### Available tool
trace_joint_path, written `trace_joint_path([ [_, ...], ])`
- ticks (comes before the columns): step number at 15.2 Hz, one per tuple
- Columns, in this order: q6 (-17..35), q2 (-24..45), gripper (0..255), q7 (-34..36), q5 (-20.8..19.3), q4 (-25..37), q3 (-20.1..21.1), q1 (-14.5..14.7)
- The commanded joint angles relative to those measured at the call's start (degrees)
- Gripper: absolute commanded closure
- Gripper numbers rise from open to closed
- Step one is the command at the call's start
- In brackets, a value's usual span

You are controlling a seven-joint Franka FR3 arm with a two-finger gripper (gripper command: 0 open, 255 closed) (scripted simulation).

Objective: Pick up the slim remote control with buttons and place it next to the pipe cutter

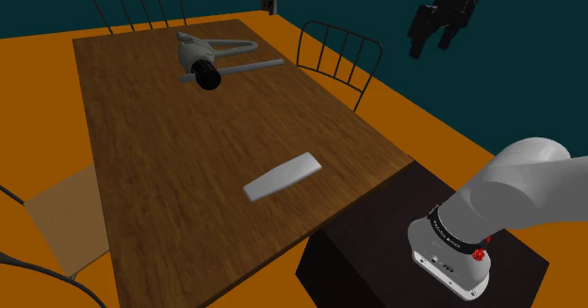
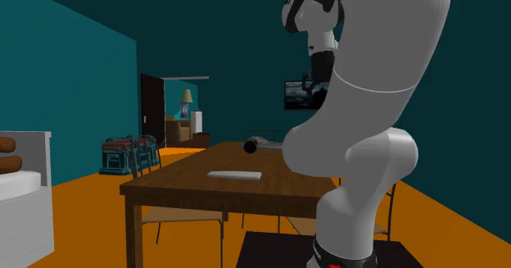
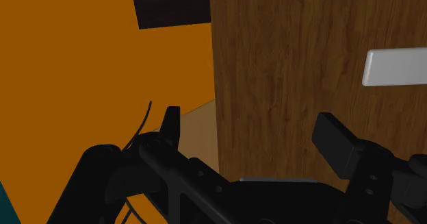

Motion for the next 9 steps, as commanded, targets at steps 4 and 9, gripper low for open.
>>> trace_joint_path([
  [4, 1.3, -4.0, 0, 8.9, 3.4, -5.4, 3.7, -1.0],
  [9, 4.1, -9.0, 0, 23.9, 10.5, -12.5, 11.0, -2.3],
])
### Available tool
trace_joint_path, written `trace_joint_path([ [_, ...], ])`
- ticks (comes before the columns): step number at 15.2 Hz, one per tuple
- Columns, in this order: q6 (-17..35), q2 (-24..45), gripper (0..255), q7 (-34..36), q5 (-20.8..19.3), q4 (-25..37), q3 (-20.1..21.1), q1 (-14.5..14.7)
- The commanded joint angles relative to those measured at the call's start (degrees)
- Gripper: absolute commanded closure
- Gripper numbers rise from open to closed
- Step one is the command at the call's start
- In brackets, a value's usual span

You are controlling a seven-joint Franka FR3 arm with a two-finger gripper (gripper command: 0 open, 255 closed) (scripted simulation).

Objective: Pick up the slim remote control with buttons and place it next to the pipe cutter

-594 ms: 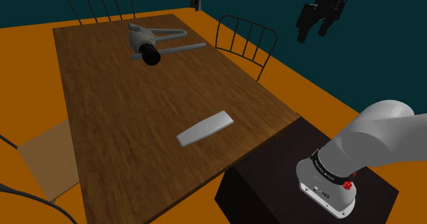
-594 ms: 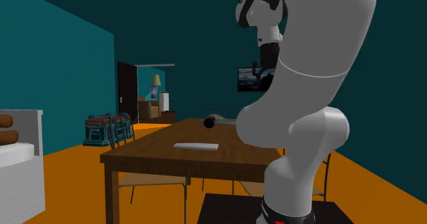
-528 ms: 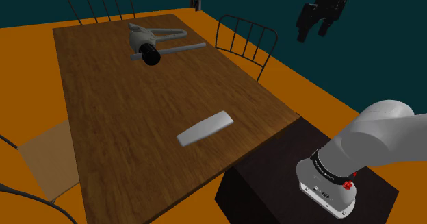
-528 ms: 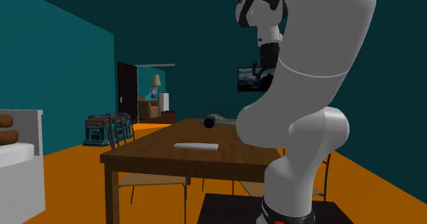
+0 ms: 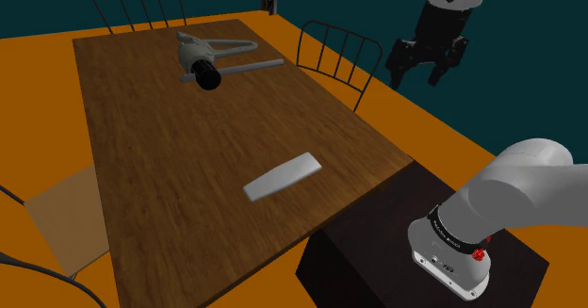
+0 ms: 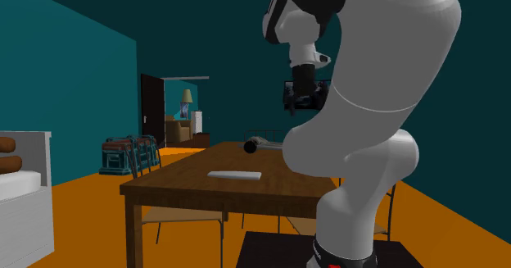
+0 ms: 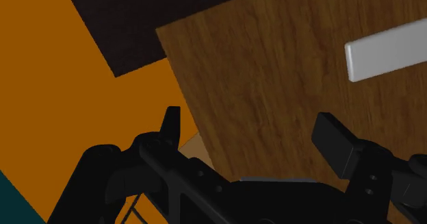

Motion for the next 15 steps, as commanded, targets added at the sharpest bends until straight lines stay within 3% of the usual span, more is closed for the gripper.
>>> trace_joint_path([
  [1, 1.3, -2.0, 0, 6.3, 3.1, -2.9, 3.0, -0.5],
  [8, 7.8, -2.8, 0, 27.5, 14.5, -7.9, 15.6, -1.8],
  [15, 17.4, 3.3, 0, 48.1, 24.5, -7.4, 30.3, -5.8],
])
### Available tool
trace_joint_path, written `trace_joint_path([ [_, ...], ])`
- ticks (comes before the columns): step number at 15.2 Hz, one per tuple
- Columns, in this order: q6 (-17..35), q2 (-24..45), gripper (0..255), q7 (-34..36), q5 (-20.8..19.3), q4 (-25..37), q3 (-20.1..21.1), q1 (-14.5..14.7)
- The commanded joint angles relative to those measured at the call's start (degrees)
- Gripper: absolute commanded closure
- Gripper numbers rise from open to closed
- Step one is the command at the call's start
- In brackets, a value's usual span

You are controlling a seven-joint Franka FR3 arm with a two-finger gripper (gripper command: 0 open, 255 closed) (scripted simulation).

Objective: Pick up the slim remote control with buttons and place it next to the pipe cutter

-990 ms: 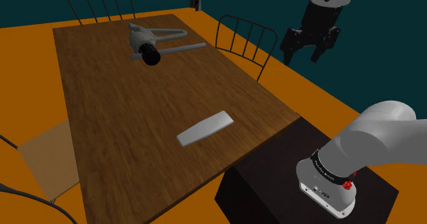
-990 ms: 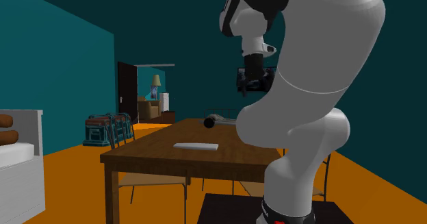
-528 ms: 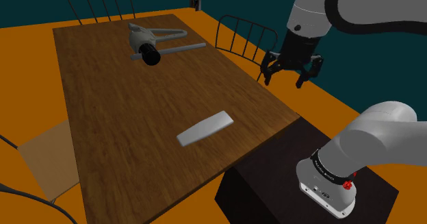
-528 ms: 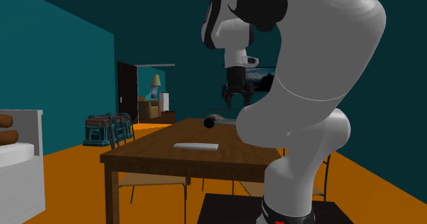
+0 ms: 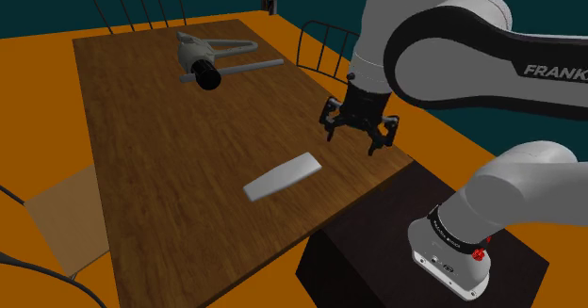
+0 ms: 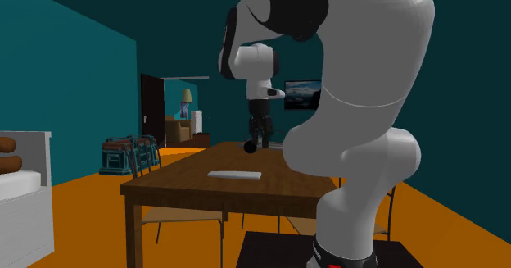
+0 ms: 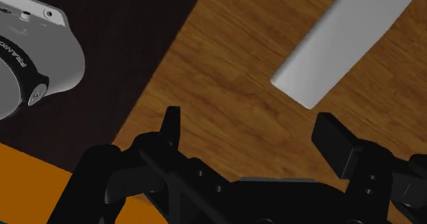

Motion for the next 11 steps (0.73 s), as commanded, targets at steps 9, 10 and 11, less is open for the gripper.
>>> trace_joint_path([
  [9, 16.4, 15.7, 0, 29.7, 6.3, 8.6, 26.2, -16.9],
  [10, 18.0, 17.4, 0, 32.7, 6.0, 9.9, 29.5, -19.9],
  [11, 19.6, 19.1, 0, 35.7, 5.6, 11.2, 33.2, -23.3],
])
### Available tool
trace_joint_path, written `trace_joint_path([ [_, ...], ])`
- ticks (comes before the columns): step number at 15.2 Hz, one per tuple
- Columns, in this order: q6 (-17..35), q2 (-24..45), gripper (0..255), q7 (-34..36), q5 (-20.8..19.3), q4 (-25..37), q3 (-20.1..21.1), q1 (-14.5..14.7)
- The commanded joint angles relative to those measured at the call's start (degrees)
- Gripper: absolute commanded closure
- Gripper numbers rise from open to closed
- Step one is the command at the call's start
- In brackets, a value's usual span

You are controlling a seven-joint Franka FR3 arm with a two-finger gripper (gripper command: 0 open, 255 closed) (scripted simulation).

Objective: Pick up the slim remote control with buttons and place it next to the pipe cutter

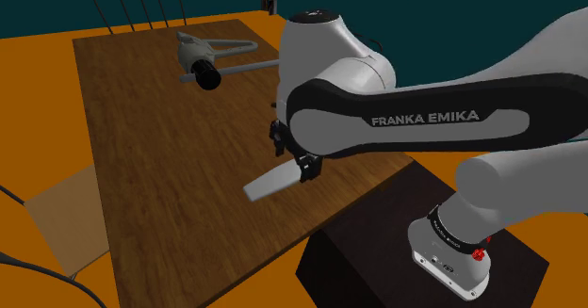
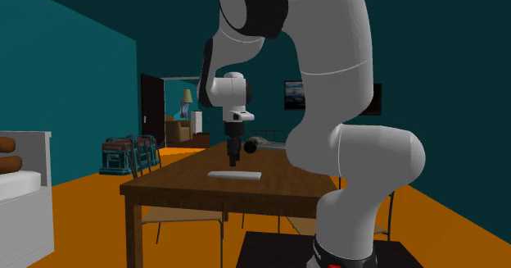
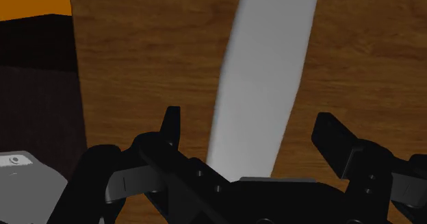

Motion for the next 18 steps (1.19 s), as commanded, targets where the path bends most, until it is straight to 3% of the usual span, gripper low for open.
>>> trace_joint_path([
  [1, 2.7, 2.8, 0, 4.8, -0.6, 2.2, 5.9, -5.7],
  [9, 9.3, 5.6, 0, 4.8, 0.2, -0.2, 13.9, -11.4],
  [16, 9.3, 5.6, 0, 4.8, 0.2, -0.1, 13.9, -11.4],
  [17, 9.3, 5.6, 255, 4.8, 0.2, -0.1, 13.9, -11.4],
  [18, 9.3, 5.6, 255, 4.8, 0.2, -0.1, 13.9, -11.4],
])
